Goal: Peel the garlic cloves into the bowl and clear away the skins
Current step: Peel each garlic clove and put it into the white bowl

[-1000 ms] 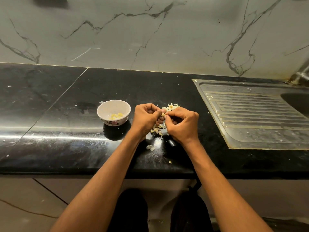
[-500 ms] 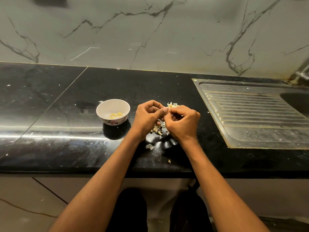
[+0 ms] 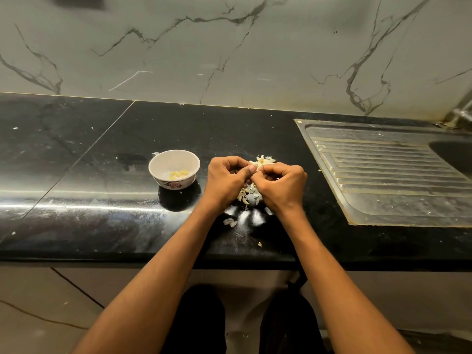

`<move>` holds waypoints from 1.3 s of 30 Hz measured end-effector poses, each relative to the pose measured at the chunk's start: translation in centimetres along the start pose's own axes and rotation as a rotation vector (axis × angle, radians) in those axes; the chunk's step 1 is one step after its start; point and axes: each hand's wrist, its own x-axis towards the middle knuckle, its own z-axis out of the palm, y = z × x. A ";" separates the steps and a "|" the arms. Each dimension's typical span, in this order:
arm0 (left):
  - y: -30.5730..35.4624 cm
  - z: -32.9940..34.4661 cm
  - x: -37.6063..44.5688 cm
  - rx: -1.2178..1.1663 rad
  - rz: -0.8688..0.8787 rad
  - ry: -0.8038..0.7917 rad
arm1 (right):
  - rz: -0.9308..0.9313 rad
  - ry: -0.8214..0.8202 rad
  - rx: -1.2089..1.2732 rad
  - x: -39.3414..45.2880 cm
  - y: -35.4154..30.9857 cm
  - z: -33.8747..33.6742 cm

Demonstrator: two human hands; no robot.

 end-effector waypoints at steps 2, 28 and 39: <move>-0.1 0.0 0.0 -0.001 0.003 0.002 | 0.043 -0.027 0.027 0.1 0.0 0.0; -0.6 0.1 0.2 0.003 0.020 0.093 | -0.167 -0.063 -0.166 -0.3 -0.2 -0.4; -0.6 0.0 0.3 0.005 0.024 0.085 | -0.175 -0.063 -0.151 -0.2 0.2 -0.4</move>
